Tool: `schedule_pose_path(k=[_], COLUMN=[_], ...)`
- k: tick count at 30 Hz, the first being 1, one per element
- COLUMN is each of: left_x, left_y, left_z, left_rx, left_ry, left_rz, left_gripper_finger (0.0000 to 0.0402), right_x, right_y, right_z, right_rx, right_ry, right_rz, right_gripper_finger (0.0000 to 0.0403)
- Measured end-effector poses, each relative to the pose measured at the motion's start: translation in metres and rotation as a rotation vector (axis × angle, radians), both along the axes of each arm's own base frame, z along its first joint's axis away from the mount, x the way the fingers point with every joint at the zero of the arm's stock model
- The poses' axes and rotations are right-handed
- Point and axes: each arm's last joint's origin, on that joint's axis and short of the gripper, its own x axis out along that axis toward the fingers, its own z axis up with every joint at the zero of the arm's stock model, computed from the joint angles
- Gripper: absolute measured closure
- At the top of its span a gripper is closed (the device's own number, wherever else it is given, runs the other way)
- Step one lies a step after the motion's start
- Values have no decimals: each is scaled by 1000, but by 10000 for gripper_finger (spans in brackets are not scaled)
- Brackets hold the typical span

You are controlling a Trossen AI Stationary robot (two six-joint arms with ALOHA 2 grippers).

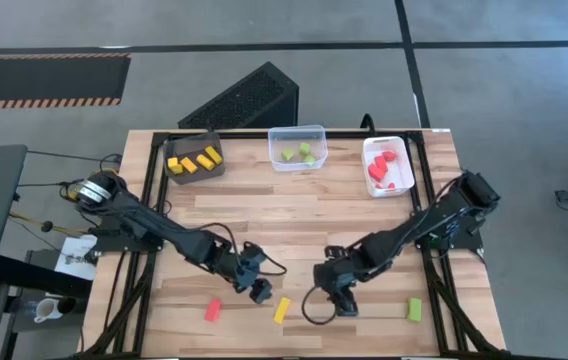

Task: Sort & place blocks by color
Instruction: Put the yellow block into the black bin

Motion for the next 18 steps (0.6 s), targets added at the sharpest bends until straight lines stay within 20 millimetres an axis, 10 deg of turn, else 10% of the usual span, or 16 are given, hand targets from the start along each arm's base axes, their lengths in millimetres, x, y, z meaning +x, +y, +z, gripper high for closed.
schedule_pose_path(k=[18], left_x=[102], left_y=[-68], left_z=[-42], left_rx=[250], left_ry=[263], left_rz=[-153], left_gripper_finger=[77], right_x=[-43], right_y=[56], right_z=[-2], right_rx=[72], right_ry=[141], right_rz=[-153], right_gripper_finger=[159])
